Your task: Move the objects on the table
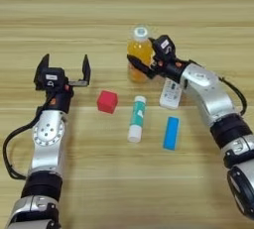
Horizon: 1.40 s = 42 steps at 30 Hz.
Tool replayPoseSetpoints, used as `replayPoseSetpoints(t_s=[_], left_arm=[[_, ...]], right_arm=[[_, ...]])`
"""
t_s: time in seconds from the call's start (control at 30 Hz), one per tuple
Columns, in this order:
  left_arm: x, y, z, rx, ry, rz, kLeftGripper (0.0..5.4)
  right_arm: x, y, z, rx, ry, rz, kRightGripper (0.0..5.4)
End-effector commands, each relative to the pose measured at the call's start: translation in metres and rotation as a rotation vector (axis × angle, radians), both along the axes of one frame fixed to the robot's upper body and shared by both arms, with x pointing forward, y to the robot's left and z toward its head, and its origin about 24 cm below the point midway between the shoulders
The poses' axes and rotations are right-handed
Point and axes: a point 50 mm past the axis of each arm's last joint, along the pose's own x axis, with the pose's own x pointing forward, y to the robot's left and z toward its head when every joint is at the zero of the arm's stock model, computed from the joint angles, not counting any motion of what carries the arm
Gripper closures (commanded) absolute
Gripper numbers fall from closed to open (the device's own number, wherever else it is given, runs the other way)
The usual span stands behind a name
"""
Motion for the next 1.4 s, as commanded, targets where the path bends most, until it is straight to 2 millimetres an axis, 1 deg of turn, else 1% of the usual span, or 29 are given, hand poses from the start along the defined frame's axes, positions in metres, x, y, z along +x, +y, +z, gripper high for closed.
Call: replayPoseSetpoints(t_s=[0.03, 0.13, 0.23, 0.33, 0.4, 0.5, 0.57, 0.63, 0.73, 0.87, 1.0, 1.13, 1.4], left_arm=[[0.001, -0.002, 0.000, 0.002, -0.001, -0.002, 0.00], [0.002, -0.002, 0.000, 0.002, 0.001, -0.002, 0.00], [0.003, -0.002, 0.000, 0.003, 0.003, -0.003, 0.00], [0.003, -0.003, -0.001, 0.005, 0.008, -0.018, 0.00], [0.000, -0.009, -0.002, -0.004, 0.014, -0.074, 0.00], [-0.008, -0.024, 0.003, -0.003, -0.003, -0.238, 0.00], [-0.014, -0.034, 0.008, 0.034, -0.014, -0.369, 0.00], [-0.022, -0.044, 0.012, 0.092, -0.017, -0.533, 0.00], [-0.033, -0.055, 0.017, 0.135, -0.007, -0.774, 0.00], [-0.040, -0.068, 0.026, 0.146, 0.001, -0.972, 0.00], [-0.035, -0.077, 0.033, 0.124, -0.010, -1.003, 0.00], [-0.028, -0.080, 0.038, 0.094, -0.038, -0.977, 0.00], [-0.025, -0.080, 0.034, 0.076, -0.035, -0.940, 0.00]], right_arm=[[-0.008, -0.018, 0.023, 0.041, -0.071, -0.002, 1.88], [-0.016, -0.035, 0.032, 0.047, -0.090, -0.011, 1.88], [-0.023, -0.049, 0.034, 0.039, -0.088, -0.025, 1.88], [-0.028, -0.054, 0.032, 0.028, -0.078, -0.026, 1.88], [-0.031, -0.053, 0.032, 0.021, -0.072, -0.019, 1.88], [-0.034, -0.051, 0.033, 0.016, -0.069, -0.010, 1.88], [-0.035, -0.050, 0.033, 0.014, -0.067, -0.009, 1.88], [-0.035, -0.049, 0.033, 0.013, -0.066, -0.007, 1.88], [-0.037, -0.046, 0.034, 0.010, -0.067, 0.005, 1.88], [-0.038, -0.044, 0.035, 0.007, -0.068, 0.019, 1.88], [-0.041, -0.040, 0.035, 0.006, -0.073, 0.037, 1.88], [-0.045, -0.037, 0.038, 0.008, -0.084, 0.057, 1.88], [-0.051, -0.036, 0.040, 0.008, -0.089, 0.074, 1.88]])
